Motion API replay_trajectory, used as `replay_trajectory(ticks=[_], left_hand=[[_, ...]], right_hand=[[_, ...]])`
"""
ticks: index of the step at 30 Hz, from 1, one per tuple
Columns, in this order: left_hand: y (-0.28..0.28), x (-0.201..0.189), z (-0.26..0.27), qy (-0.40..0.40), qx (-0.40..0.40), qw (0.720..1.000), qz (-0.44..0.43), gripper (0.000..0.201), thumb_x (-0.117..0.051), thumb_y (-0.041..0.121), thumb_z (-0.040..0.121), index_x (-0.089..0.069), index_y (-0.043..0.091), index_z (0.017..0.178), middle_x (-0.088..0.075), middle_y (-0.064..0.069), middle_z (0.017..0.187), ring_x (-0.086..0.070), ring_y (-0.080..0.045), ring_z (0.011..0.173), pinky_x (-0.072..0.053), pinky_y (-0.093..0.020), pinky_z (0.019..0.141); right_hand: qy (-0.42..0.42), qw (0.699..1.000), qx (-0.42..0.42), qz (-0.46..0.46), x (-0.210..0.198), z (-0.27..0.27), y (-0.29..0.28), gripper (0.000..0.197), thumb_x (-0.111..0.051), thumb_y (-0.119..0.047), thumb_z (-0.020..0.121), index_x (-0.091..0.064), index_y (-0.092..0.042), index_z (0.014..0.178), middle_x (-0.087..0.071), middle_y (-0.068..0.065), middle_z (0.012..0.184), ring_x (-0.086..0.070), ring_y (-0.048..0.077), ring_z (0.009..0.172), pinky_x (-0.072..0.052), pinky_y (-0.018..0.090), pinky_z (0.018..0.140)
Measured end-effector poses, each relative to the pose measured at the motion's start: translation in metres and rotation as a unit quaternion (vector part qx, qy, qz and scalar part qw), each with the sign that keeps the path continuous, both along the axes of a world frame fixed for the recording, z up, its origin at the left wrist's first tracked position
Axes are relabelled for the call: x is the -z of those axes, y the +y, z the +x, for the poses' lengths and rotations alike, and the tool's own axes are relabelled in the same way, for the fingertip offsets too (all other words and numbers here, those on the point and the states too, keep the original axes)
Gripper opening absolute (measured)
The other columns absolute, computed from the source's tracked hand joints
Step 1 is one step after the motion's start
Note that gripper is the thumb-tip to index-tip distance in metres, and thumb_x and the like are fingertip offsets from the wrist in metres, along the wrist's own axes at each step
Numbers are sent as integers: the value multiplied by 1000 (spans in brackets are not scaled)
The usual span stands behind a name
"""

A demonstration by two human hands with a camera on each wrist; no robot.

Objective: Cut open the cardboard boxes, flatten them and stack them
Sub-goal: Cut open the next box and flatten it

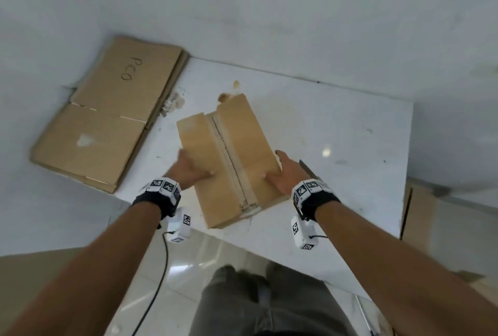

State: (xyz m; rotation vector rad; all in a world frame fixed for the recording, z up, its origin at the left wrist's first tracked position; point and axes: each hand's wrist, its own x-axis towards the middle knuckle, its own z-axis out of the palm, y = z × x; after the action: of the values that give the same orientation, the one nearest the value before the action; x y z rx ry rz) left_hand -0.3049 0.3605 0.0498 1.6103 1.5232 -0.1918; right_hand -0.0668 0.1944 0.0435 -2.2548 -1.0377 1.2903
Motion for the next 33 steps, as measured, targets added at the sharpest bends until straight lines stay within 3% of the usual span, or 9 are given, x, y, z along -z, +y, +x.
replay_trajectory(ticks=[4,7,9,12,18,23,26,29,33], left_hand=[[34,-6,13,65,105,973,195,131,-86,65,65,-12,18,163,-20,-18,164,-26,-42,148,-29,-60,117],[84,-1,29,116,283,919,247,144,-62,100,38,-23,34,160,-24,-12,164,-31,-42,146,-31,-63,115],[112,0,47,139,387,884,222,143,-55,101,32,-18,46,159,-24,-9,166,-32,-41,146,-29,-63,116],[136,4,61,141,456,868,135,132,-66,97,40,-6,62,153,-37,-6,158,-49,-41,132,-44,-60,106],[122,9,27,133,354,910,169,121,-68,95,51,-8,61,150,-59,-15,125,-61,-45,111,-51,-55,95],[76,17,-33,87,214,962,148,114,-61,97,57,-9,55,150,-61,-17,123,-63,-46,109,-51,-57,94],[57,24,-55,73,194,964,165,113,-53,99,62,-7,51,153,-59,-15,123,-63,-42,109,-52,-55,91],[59,32,-58,55,186,965,175,113,-57,96,63,-11,47,154,-55,-13,125,-61,-39,110,-52,-53,88],[77,43,-60,-36,185,972,144,111,-70,84,65,-18,41,154,-47,-10,140,-54,-36,123,-50,-55,99]], right_hand=[[-55,992,103,37,34,26,-26,74,-44,-75,84,-50,-26,139,-60,-2,134,-58,24,120,-50,46,100],[-233,965,81,-94,65,44,-52,50,-53,-47,95,-49,-19,136,-53,9,134,-50,34,121,-44,47,98],[-276,939,49,-199,78,41,-63,51,-63,-37,91,-42,-19,134,-44,10,133,-47,35,120,-43,48,97],[-291,934,55,-199,92,31,-68,44,-62,-16,92,-44,-16,131,-45,13,126,-51,36,114,-51,47,87],[-210,960,186,1,45,56,-34,32,-47,-4,98,-58,2,127,-57,27,122,-56,44,112,-44,44,95],[-91,950,279,103,-47,40,27,49,-54,-41,102,-44,-15,143,-65,3,119,-60,21,102,-42,30,84],[16,965,221,141,-77,-6,61,55,-72,-29,92,-39,-19,134,-68,4,105,-63,15,82,-49,20,65],[81,965,200,149,-74,-51,89,26,-64,-20,98,-52,-11,119,-73,10,101,-60,16,60,-51,33,58],[67,986,102,114,-68,-76,102,18,-52,-27,105,-57,-20,121,-70,6,85,-55,12,50,-45,25,45]])
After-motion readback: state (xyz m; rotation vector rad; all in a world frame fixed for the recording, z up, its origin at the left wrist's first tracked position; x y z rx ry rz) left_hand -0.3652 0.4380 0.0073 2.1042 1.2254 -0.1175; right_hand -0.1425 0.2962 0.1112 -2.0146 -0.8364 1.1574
